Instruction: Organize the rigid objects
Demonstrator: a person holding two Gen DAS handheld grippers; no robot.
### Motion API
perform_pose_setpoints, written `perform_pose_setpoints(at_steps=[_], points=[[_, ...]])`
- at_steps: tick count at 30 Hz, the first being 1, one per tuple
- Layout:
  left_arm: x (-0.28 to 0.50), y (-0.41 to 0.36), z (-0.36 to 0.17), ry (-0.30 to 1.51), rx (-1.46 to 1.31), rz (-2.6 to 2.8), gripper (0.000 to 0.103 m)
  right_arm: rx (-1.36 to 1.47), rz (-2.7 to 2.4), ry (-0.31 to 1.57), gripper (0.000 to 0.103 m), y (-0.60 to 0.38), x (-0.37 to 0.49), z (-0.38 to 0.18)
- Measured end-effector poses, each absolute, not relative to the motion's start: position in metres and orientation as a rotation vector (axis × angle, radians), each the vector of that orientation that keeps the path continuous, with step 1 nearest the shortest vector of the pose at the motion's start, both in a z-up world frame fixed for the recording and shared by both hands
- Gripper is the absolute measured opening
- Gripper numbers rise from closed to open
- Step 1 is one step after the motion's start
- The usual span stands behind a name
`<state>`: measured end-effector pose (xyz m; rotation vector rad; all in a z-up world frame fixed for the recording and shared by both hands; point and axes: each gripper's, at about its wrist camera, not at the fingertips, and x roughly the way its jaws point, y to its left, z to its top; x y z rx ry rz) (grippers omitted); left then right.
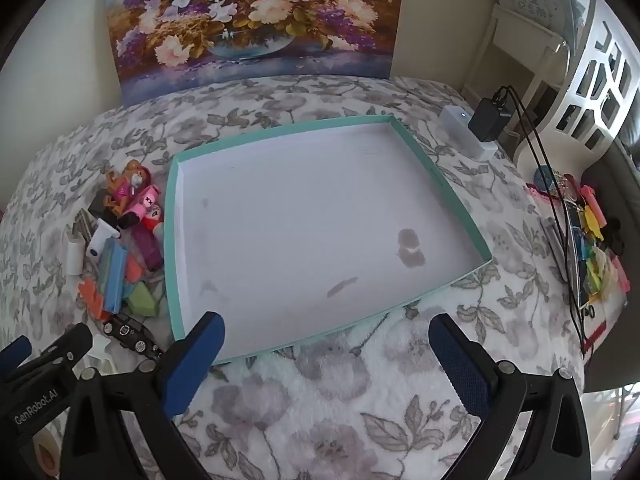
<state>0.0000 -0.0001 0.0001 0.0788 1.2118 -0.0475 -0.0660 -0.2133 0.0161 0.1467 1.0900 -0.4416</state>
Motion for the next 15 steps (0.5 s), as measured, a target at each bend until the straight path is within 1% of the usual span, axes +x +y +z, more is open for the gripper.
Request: perform_pose_setpoints(at_steps=[15], points=[[-0.001,-0.0012,0.0042,1.199,0.068,-0.057,0.103,0.141,-0.438,1.094,0.103,-0.2093,-0.0656,0.013]])
